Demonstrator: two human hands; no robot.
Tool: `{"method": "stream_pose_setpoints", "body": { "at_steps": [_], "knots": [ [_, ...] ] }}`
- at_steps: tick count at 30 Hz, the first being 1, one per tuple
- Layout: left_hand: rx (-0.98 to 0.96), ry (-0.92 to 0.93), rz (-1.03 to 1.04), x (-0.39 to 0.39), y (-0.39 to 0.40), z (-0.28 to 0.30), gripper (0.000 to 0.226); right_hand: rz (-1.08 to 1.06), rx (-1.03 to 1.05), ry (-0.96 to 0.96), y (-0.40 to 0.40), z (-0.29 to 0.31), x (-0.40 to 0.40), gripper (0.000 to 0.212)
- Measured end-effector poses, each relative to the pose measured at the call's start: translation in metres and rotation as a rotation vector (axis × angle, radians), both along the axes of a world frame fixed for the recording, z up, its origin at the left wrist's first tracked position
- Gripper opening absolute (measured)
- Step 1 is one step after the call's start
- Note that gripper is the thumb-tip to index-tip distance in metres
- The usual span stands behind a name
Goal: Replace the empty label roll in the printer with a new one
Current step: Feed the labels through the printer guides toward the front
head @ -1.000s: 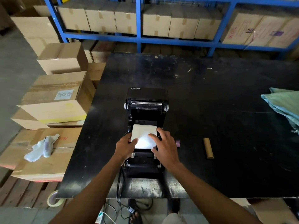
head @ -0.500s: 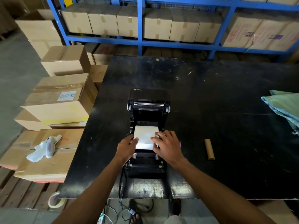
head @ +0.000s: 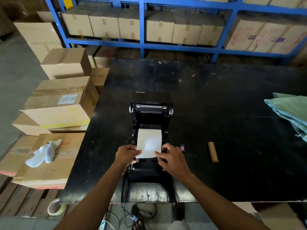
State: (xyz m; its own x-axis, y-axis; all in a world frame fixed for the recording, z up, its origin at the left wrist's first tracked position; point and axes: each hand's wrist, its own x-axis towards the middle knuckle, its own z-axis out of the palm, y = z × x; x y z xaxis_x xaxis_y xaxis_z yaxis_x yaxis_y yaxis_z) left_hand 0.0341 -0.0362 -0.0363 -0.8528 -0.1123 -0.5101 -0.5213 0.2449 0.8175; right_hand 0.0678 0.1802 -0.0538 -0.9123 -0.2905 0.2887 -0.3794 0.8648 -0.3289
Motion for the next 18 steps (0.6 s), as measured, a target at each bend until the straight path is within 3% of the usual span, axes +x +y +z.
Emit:
{"method": "stream_pose_setpoints", "body": {
  "at_steps": [4,7,13,18],
  "knots": [
    [-0.104,0.043,-0.015,0.004,-0.002,-0.007,0.024,-0.12,-0.354,-0.326,0.003,-0.004,0.009,0.026],
    [-0.14,0.069,-0.036,0.005,-0.003,-0.009,0.029,-0.161,-0.498,-0.471,0.003,-0.004,0.009,0.026],
    [-0.158,0.077,-0.074,0.002,-0.006,-0.01,0.04,-0.347,-0.701,-0.504,-0.007,-0.003,-0.003,0.028],
    [-0.194,0.086,-0.036,0.002,-0.008,-0.01,0.017,-0.438,-0.668,-0.475,-0.01,-0.002,-0.01,0.035]
  ]
}}
